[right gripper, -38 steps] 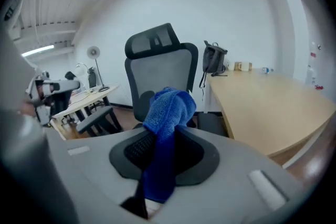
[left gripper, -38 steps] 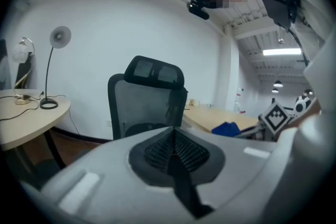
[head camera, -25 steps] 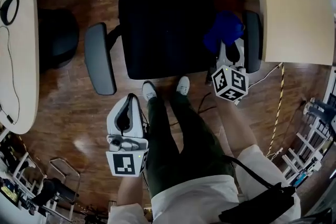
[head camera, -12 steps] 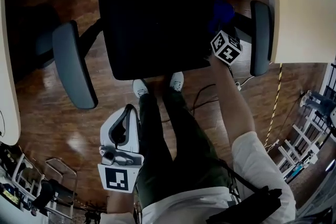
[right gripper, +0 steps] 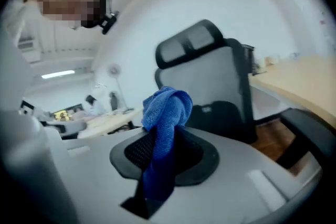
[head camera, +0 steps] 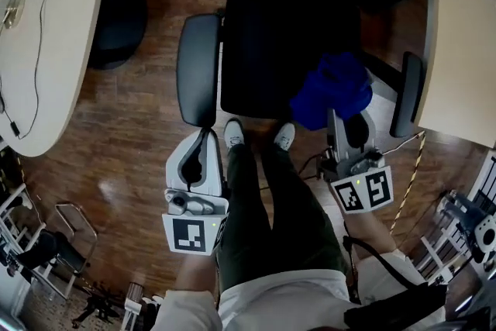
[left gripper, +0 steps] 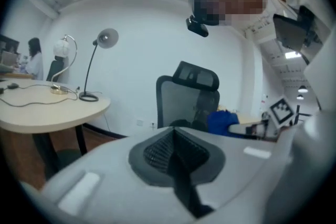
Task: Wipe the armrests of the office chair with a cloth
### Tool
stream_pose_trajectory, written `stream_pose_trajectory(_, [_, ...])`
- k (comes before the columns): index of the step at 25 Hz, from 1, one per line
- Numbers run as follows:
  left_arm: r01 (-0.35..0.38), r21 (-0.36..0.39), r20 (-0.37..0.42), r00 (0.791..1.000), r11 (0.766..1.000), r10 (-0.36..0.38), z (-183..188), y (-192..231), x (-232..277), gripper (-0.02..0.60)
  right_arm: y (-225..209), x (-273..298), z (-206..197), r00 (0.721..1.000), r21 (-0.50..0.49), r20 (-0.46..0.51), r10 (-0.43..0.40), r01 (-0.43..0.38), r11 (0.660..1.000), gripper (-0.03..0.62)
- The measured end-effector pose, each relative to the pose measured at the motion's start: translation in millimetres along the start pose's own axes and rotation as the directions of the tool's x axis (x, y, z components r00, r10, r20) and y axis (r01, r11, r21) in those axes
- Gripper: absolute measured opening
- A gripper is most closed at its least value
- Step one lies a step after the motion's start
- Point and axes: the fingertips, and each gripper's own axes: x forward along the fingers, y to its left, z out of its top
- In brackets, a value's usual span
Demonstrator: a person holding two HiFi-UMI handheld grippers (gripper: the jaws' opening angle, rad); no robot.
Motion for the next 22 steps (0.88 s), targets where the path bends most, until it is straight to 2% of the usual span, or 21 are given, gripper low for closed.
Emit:
stream_pose_trajectory(3, [-0.014,0.047,0.009,1.000,0.999,0.013,14.3,12.5,-9.3,0.000,83.6,1.9,14.9,0.987,-0.028,-0.020,0.159,-0.160,0.987,0.087])
stream_pose_trajectory(6, [-0.041,0.049,0.024,0.999,0.998,0.039,31.8,29.0,-17.9,0.000,113.9,51.0,-7.2,0.961,-0.040,-0.142,0.239,-0.247,0.968,0.089])
stream_pose_trajectory(9, [-0.048,0.056,0.004,0.999,0.997,0.048,37.2,49.0,-37.6,0.000,122.0,134.6,-36.5,0.923,0.016,-0.276,0.267,-0.273,0.962,0.089])
stream_pose_trajectory(11, [-0.056,0.070,-0.011,0.998,0.996,0.057,33.2,62.4,-52.2,0.000,123.8,194.1,-49.2,0.897,-0.043,-0.368,0.246,-0.281,0.959,0.089])
stream_pose_trajectory(12, [-0.064,0.068,-0.016,0.998,0.996,0.065,29.7,68.9,-60.3,0.000,123.9,216.7,-55.2,0.880,-0.066,-0.418,0.226,-0.278,0.958,0.089])
stream_pose_trajectory(14, [-0.088,0.049,-0.014,0.996,0.995,0.088,24.4,81.2,-74.4,0.000,129.3,237.7,-67.8,0.827,-0.074,-0.524,0.204,-0.283,0.956,0.089])
stream_pose_trajectory(17, [-0.120,0.001,0.009,0.993,0.993,0.120,29.2,97.3,-83.3,0.000,159.3,209.9,-86.2,0.747,-0.054,-0.610,0.265,-0.372,0.926,0.089])
stream_pose_trajectory(19, [-0.115,-0.004,0.017,0.993,0.993,0.115,31.8,105.0,-89.1,0.000,182.4,163.0,-104.9,0.712,-0.028,-0.628,0.316,-0.425,0.905,0.089])
stream_pose_trajectory(20, [-0.111,0.003,0.018,0.994,0.994,0.111,31.2,109.1,-92.3,0.000,192.0,136.1,-116.5,0.706,-0.023,-0.628,0.327,-0.437,0.899,0.089])
stream_pose_trajectory(22, [-0.112,0.014,0.006,0.994,0.994,0.111,24.8,118.5,-96.1,0.000,208.7,87.0,-138.9,0.716,-0.016,-0.610,0.340,-0.440,0.898,0.089])
